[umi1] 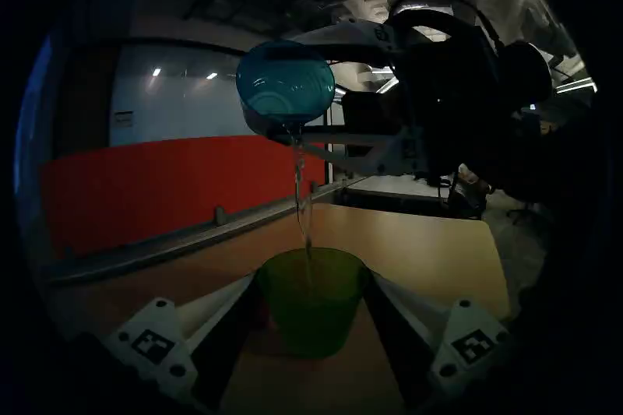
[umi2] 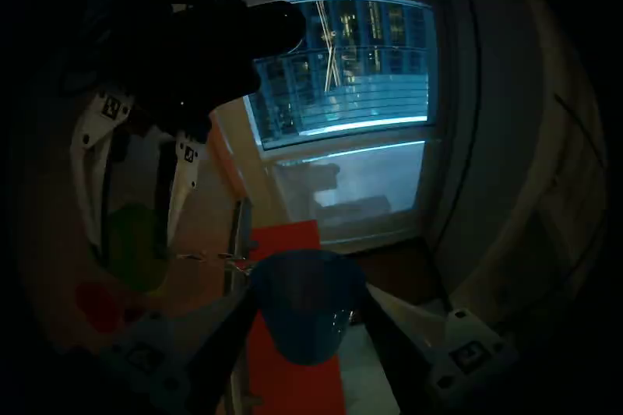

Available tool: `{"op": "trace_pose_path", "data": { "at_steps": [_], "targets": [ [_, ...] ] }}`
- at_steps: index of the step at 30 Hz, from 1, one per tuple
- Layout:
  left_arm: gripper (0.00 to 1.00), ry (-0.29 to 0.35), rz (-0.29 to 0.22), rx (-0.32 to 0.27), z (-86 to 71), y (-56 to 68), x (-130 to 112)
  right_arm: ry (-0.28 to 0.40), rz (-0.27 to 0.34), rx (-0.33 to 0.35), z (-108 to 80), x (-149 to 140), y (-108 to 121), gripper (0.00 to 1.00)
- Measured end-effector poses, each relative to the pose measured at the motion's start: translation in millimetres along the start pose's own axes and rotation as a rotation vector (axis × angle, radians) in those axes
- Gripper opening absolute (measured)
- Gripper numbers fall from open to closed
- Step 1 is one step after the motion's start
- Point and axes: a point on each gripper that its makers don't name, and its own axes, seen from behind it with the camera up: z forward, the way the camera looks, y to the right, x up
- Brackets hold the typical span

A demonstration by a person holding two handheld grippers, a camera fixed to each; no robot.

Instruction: Pour water

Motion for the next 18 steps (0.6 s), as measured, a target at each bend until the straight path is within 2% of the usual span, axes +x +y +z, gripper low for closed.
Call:
{"op": "trace_pose_path", "data": {
  "at_steps": [18],
  "targets": [
    [0.88,0.001,0.001,0.004,0.2,-1.8,1,0.008,-0.080,-0.018,4.3,11,2,0.90]
  ]
}}
